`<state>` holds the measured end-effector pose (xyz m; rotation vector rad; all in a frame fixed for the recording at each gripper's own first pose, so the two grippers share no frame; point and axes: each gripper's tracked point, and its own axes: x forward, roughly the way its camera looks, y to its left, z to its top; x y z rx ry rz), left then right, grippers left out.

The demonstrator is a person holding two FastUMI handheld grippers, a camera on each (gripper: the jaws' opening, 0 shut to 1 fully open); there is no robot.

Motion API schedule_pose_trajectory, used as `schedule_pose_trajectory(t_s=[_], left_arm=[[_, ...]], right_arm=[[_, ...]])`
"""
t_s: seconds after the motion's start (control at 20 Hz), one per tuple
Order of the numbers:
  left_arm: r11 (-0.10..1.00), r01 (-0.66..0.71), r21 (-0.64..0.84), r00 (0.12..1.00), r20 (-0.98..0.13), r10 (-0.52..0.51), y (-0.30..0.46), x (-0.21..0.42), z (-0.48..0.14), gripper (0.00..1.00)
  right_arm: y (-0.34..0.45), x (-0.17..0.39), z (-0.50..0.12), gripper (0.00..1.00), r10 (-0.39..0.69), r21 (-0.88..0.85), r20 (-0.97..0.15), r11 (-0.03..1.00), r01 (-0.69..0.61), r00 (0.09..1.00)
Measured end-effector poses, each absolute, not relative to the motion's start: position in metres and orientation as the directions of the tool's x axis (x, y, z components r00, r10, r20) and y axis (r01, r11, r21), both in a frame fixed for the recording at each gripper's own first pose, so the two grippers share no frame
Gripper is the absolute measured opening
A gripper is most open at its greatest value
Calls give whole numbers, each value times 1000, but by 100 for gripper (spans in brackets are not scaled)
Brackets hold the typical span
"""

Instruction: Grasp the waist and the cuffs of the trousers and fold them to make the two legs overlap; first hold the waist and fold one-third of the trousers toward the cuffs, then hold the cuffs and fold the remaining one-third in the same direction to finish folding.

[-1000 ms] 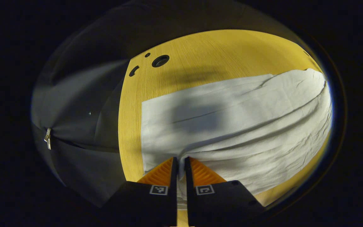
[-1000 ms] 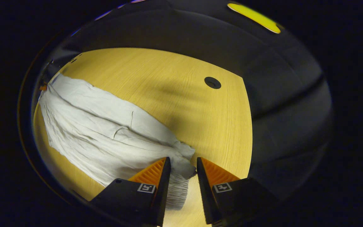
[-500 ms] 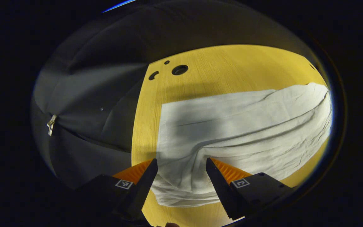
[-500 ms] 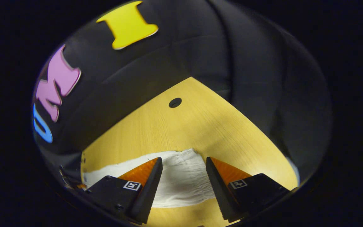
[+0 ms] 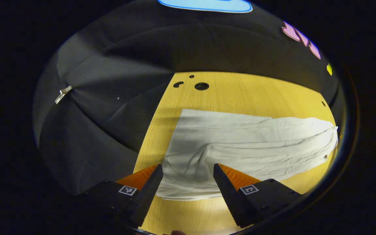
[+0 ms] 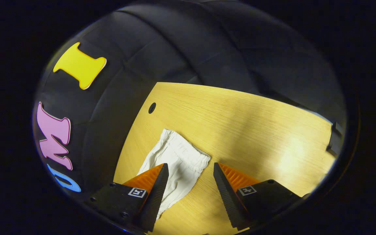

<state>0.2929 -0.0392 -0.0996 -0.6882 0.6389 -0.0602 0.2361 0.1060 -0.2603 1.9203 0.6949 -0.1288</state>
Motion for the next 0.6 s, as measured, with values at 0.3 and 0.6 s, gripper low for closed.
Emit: schedule_pose_trajectory(t_s=[0.3,0.6], left_arm=[[568,-203,-798,846,-435,-308,-60,277,-90,99],[273,-312,-910,845,-397,-359,-81,250,-102,97]], right_arm=[[124,263,-264,86,399,776,-418,-311,549,816],[124,272,-264,86,402,714,-449,-375,591,798]])
